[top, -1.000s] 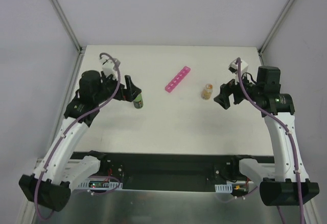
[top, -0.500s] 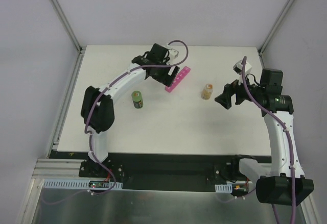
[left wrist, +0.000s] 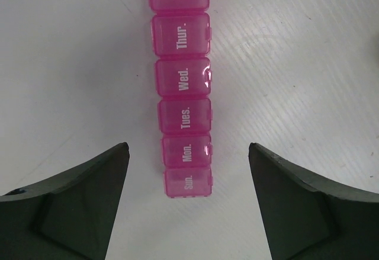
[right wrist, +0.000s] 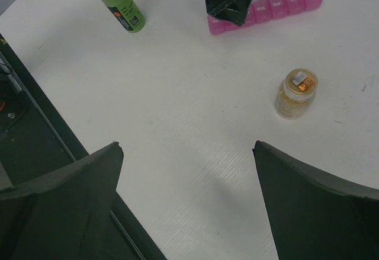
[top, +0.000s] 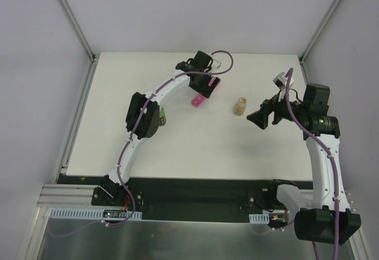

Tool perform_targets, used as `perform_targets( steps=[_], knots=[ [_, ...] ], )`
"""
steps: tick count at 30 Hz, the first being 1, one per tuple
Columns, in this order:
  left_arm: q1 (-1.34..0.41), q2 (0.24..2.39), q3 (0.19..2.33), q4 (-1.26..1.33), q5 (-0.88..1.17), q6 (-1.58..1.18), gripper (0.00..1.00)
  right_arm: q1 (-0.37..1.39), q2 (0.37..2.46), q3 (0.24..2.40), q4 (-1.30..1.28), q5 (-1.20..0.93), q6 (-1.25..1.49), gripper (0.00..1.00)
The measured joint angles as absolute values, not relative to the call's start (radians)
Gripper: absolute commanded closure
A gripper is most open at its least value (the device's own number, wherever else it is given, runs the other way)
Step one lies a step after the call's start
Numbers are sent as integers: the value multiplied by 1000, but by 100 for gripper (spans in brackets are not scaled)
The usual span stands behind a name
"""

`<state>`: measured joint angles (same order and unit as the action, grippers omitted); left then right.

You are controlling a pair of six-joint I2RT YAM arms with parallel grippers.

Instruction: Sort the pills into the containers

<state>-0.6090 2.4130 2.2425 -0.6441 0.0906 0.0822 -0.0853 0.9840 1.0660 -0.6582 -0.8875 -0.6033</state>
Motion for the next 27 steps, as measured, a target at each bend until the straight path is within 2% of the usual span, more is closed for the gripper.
perform_targets(
  steps=[5,14,27],
  knots=[
    [-609,2468,2287,-654,81,82,22,-96,982,1065,-646,-911,-587,4],
    [-607,2506,2300,-670,105,63,33,-117,982,1065,-639,-936,-565,4],
    [-607,2517,2300,-674,126,52,39,-147,972,1050,-632,-962,-546,4]
  ],
)
